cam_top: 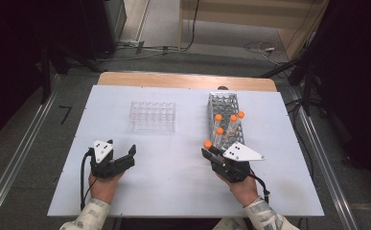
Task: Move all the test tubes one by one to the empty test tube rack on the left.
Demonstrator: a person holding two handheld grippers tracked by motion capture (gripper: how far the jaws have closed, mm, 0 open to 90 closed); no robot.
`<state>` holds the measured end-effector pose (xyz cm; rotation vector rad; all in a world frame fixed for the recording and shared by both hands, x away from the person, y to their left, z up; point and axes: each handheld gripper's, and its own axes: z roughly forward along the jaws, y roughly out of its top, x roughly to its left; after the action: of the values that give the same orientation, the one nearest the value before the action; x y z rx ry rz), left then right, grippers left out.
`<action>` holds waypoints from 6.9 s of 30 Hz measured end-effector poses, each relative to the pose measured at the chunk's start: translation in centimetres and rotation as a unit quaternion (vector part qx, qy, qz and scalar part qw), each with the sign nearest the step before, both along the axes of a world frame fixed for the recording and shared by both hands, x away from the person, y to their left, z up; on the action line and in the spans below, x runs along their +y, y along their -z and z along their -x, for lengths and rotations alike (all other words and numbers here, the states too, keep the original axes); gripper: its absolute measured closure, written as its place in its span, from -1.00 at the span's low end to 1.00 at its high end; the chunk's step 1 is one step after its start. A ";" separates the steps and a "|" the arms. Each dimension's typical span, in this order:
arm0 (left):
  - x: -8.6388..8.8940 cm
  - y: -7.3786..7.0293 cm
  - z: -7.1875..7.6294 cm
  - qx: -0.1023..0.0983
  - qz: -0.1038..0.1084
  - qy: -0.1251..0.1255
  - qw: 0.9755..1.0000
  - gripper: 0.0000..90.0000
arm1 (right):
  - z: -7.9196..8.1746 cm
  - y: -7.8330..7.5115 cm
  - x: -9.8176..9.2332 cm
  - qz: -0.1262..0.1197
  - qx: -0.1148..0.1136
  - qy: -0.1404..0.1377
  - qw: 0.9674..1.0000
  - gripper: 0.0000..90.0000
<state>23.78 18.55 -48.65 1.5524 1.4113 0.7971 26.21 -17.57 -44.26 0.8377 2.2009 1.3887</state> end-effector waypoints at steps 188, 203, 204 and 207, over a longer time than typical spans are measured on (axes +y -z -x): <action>-6.3 -9.1 -8.9 -0.086 0.044 0.115 0.989 0.57 | 2.0 -0.1 -1.9 -0.014 0.030 -0.024 0.999 -0.31; -7.0 -8.6 -10.9 -0.085 0.026 0.096 0.991 0.57 | 1.9 -0.2 -2.0 -0.019 0.030 -0.023 0.999 -0.31; -7.0 -8.5 -11.0 -0.086 0.027 0.095 0.991 0.57 | 1.9 -0.2 -2.0 -0.019 0.029 -0.024 0.999 -0.31; -7.2 -8.3 -11.1 -0.079 0.015 0.093 0.992 0.57 | 1.9 -0.2 -2.0 -0.018 0.029 -0.024 0.999 -0.31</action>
<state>34.92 11.35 -40.37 1.5374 1.1415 0.7650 24.29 -19.58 -44.04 0.8526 2.2595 1.4493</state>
